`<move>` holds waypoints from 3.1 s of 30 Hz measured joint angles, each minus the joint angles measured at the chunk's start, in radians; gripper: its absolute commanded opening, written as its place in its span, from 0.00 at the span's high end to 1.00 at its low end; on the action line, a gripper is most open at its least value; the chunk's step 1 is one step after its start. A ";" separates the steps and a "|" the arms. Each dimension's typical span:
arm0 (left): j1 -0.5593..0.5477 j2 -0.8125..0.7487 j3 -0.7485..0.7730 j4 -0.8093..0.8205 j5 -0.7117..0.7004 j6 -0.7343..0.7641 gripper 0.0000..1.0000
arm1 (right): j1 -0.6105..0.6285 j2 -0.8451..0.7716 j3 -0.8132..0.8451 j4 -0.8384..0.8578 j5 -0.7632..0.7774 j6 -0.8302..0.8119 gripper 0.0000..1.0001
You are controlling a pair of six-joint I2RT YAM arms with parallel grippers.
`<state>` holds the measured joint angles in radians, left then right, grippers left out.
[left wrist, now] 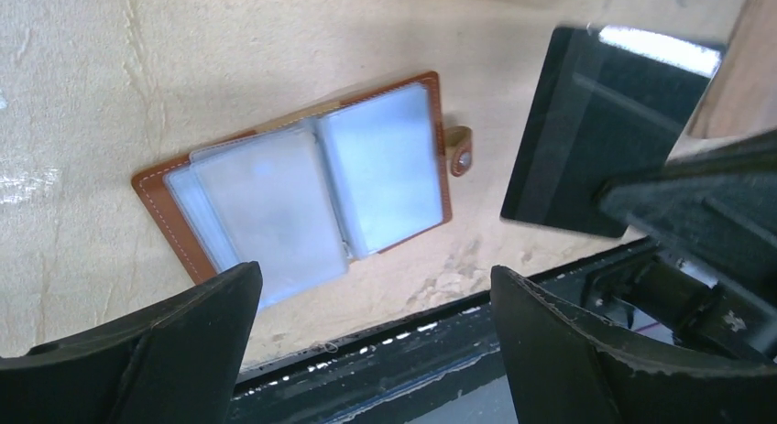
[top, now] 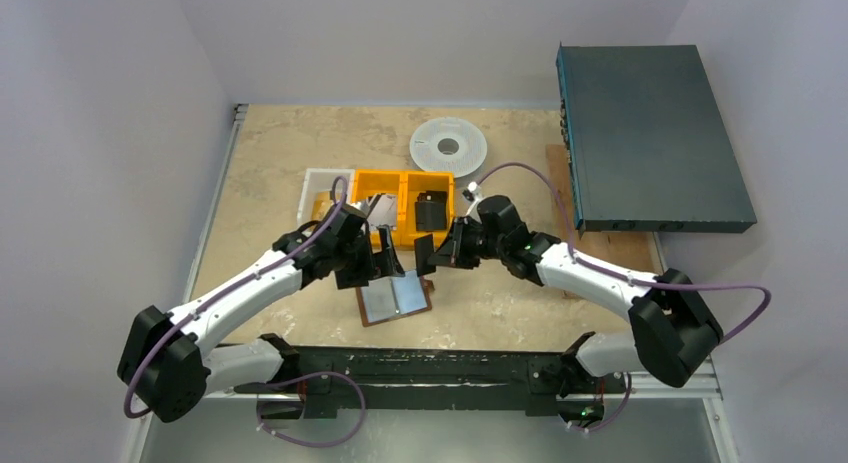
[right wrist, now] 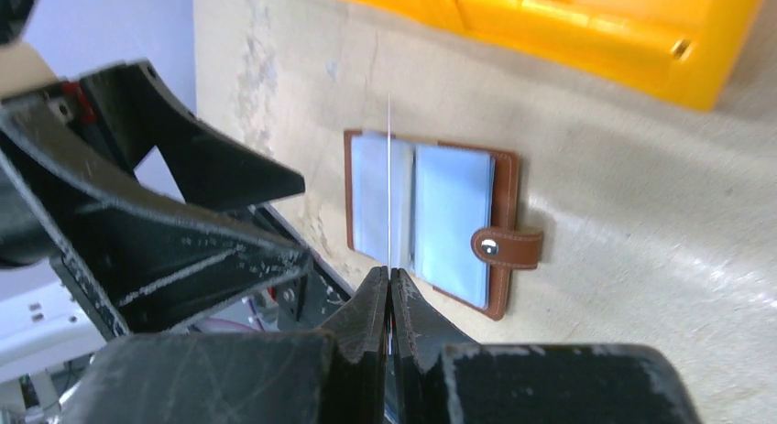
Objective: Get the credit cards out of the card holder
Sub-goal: Place the credit card in the storage box, then remove the credit card from the card holder.
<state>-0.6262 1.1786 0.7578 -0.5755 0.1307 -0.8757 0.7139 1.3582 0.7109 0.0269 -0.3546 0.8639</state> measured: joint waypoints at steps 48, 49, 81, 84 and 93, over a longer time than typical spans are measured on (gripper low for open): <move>0.072 -0.166 0.104 -0.172 0.009 0.121 0.01 | -0.154 0.366 0.619 -0.341 0.231 -0.205 0.01; 0.083 -0.166 0.104 -0.177 0.005 0.121 0.01 | -0.142 0.333 0.597 -0.343 0.237 -0.206 0.01; 0.190 -0.167 0.112 -0.372 -0.226 0.021 0.01 | 0.348 0.231 0.304 -0.349 0.520 -0.149 0.01; 0.199 -0.173 0.112 -0.394 -0.246 0.022 0.01 | 0.379 0.286 0.336 -0.351 0.529 -0.149 0.01; 0.274 -0.206 0.111 -0.420 -0.270 0.028 0.01 | 0.432 0.379 0.410 -0.354 0.542 -0.146 0.04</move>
<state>-0.3523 0.9726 0.8688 -0.9951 -0.1390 -0.8474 1.1458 1.7374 1.1206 -0.3271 0.1875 0.7181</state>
